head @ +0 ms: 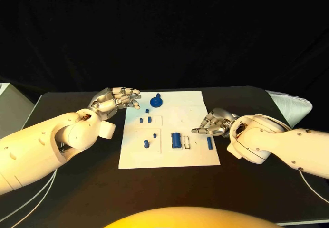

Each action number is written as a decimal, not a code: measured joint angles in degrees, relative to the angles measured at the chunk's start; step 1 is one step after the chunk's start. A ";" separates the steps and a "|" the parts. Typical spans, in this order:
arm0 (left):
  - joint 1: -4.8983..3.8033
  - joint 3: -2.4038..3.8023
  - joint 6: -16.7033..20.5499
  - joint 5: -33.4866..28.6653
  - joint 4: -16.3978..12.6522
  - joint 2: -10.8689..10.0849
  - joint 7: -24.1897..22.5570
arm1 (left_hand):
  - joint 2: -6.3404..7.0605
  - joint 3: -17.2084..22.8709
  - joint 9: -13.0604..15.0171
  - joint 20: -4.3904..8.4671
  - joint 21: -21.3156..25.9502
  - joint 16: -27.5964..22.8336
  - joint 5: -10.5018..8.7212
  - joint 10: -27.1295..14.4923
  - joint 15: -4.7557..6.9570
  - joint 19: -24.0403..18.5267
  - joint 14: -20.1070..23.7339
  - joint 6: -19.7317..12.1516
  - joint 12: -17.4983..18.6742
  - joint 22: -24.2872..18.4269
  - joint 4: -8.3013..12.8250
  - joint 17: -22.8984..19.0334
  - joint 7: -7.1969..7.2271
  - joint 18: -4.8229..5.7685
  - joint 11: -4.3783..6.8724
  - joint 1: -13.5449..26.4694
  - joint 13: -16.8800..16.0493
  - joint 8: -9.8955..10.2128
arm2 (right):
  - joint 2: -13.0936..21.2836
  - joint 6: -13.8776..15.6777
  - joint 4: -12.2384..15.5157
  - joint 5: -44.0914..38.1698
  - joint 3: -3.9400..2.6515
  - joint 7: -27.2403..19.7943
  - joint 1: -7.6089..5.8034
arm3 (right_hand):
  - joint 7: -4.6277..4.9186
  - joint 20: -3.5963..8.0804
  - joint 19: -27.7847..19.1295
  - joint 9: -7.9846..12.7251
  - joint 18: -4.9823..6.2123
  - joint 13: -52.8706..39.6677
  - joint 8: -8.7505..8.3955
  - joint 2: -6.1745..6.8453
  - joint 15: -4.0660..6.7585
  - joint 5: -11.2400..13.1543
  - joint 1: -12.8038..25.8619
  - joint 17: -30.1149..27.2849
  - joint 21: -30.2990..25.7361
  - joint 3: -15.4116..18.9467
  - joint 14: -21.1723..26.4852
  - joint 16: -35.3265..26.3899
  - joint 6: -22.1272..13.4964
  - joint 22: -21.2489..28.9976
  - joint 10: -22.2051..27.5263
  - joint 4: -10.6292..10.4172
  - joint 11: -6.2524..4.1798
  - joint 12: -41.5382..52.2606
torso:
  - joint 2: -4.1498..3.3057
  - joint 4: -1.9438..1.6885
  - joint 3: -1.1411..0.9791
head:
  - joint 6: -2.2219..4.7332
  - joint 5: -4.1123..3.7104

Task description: Assemble the parts on the task board

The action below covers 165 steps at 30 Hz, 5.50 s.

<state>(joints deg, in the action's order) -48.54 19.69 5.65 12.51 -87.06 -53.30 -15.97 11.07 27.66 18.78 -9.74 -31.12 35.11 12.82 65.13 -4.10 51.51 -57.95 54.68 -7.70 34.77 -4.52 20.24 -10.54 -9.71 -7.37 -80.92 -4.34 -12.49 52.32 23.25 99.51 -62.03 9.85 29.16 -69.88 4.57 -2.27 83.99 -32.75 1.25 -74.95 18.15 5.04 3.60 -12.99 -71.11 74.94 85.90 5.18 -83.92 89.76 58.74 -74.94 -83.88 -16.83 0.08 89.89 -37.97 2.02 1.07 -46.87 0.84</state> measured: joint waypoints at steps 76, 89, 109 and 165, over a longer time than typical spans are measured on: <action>0.74 -0.01 -0.23 -0.04 -0.06 -0.47 0.18 | -0.23 -0.07 -0.04 0.01 0.23 -0.19 0.00 0.00 0.00 -0.01 0.00 0.00 0.21 -0.29 -0.39 0.39 0.00 0.00 0.00 0.23 -0.08 0.00 | -0.88 -1.45 -4.37 -14.72 0.26 2.34 6.25 | -0.46 0.00 0.00 2.33 0.01 0.05 -3.75 7.21 0.00 -10.95 -11.99 -0.03 0.42 -21.75 0.00 0.00 2.86 -0.01 -0.01 0.54 0.00 -0.01 | 0.55 0.56 0.18 | -0.69 -0.82; 0.75 -0.01 -0.26 -0.04 -0.07 -0.48 0.28 | -0.24 -0.06 -0.04 0.01 0.45 -0.19 0.00 0.00 0.00 -0.01 0.00 0.00 0.21 -0.29 -0.39 0.38 0.00 0.00 0.00 0.23 -0.08 0.00 | -1.20 0.27 -0.36 -10.74 0.22 2.69 4.24 | -0.67 0.00 0.00 1.62 0.01 0.05 -3.31 7.48 0.00 -12.00 -8.05 -0.03 1.12 -23.65 0.00 0.00 3.06 0.00 -0.01 0.23 0.00 -0.01 | 0.48 0.57 0.16 | -0.72 -0.78; 0.75 -0.01 -0.43 -0.04 -0.14 -0.41 0.43 | -0.23 -0.06 -0.03 0.01 0.45 -0.18 0.00 0.00 0.00 -0.01 0.00 0.00 0.21 -0.28 -0.39 0.42 0.00 0.00 0.00 0.23 -0.06 0.00 | -7.95 0.76 -4.41 -5.51 0.34 2.79 4.41 | -0.71 0.00 0.00 1.22 0.01 0.01 -2.93 7.34 0.21 -10.82 -4.40 -0.04 1.33 -24.34 -0.21 0.00 3.52 0.01 -0.23 0.30 -0.22 -0.01 | 0.47 0.53 0.21 | -1.02 -0.85; 0.75 -0.01 -1.44 -0.03 -0.09 -0.48 1.35 | -0.46 -0.23 -0.07 -0.19 0.89 -0.40 0.00 0.00 -0.20 0.19 -0.20 0.00 0.42 -0.71 -0.86 0.83 0.00 0.00 0.00 0.46 -0.09 0.00 | -9.39 -2.46 -5.70 -5.75 0.40 3.79 4.77 | -0.89 0.00 0.00 1.08 0.01 0.04 -2.63 6.48 0.21 -7.10 7.73 -0.01 1.32 -19.92 -0.20 0.00 3.71 -0.01 -0.22 0.03 -0.22 -0.01 | 0.49 0.60 0.13 | -1.71 -0.85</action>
<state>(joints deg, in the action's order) -47.79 19.69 4.21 12.48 -87.15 -53.78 -14.61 10.61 27.43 18.71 -9.93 -30.23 34.71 12.82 65.13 -4.30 51.71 -58.15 54.68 -7.28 34.05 -5.38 21.07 -10.54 -9.71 -7.37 -80.46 -4.43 -12.49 42.93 20.79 93.81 -67.78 10.26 32.94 -65.11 3.68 -2.27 83.99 -31.68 1.26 -74.91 15.52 11.52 3.80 -20.08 -63.39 74.93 87.22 -14.73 -84.13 89.76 62.45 -74.95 -84.11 -16.80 -0.14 89.88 -37.49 2.62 1.20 -48.58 -0.01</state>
